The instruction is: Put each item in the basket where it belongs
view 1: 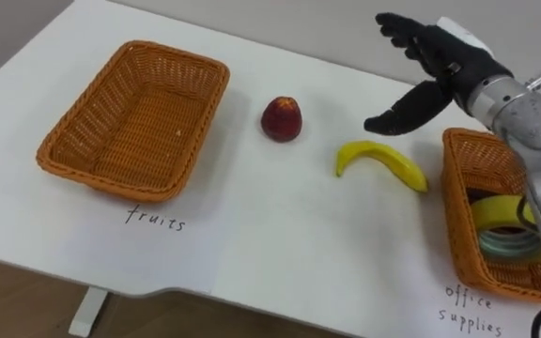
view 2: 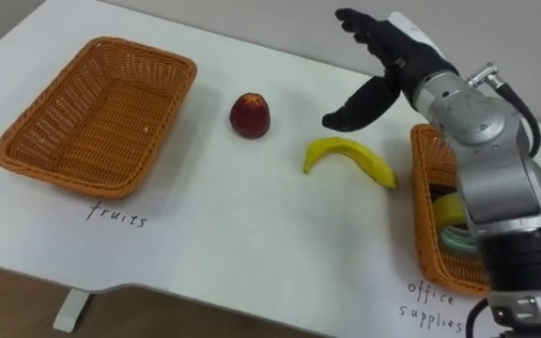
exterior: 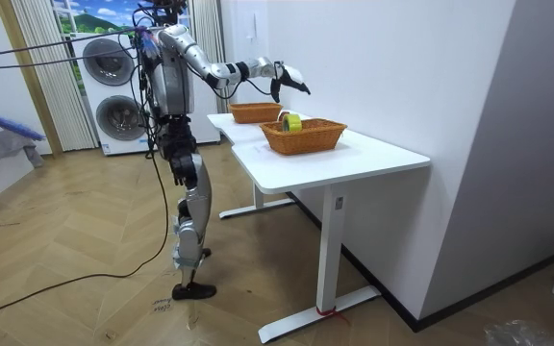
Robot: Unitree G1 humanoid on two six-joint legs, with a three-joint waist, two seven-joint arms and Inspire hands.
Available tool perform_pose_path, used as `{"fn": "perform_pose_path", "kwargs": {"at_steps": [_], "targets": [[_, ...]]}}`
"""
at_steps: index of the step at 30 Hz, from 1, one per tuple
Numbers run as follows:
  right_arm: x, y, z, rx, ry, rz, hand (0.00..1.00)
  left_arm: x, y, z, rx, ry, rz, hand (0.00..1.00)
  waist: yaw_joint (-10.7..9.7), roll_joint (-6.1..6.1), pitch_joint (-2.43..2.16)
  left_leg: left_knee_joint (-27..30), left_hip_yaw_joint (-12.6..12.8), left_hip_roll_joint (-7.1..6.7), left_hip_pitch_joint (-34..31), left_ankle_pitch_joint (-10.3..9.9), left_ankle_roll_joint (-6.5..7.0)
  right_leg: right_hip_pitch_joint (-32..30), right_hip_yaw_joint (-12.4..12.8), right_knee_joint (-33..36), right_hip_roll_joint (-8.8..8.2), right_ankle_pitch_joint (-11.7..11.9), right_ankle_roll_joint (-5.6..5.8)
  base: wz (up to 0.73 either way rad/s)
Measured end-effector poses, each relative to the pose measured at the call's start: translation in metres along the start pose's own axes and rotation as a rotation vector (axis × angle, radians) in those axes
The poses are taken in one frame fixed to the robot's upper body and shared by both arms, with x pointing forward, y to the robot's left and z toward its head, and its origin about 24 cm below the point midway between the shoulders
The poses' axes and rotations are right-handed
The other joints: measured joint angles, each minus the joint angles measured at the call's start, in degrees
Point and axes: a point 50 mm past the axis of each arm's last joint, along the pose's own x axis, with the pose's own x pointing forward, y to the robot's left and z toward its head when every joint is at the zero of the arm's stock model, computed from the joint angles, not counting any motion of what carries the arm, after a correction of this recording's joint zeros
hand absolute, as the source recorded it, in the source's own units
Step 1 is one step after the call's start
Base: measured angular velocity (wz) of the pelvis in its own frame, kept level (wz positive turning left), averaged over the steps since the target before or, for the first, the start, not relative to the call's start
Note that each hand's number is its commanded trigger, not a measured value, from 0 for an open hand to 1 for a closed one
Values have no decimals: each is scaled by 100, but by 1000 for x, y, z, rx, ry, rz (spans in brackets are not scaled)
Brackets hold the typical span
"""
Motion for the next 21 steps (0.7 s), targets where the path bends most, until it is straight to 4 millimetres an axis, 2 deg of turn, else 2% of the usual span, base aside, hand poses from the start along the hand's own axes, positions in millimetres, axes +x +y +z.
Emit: {"fn": "perform_pose_path", "kwargs": {"at_steps": [5,9,17,21], "targets": [[2,2,-10,-22,58,58,0,0,4,4,8,-7,7,0,18,-95,26,9,-16,0,-26,1,-2,-11,-29,0,-1,0,0,1],[1,2,-13,-80,97,94,0,1,5,6,10,-10,12,0,84,-161,-2,14,-15,0,-25,1,-2,-10,-40,1,-2,0,0,0],[6,8,-26,-111,174,135,0,2,5,7,10,-3,17,0,183,-160,-1,80,-112,-15,-38,2,-3,49,-62,-4,-3,0,0,5],[6,8,-34,-112,211,139,0,2,5,5,9,12,26,0,240,-122,27,106,-123,-17,-58,2,-4,48,-62,-4,-3,0,0,0]]}}
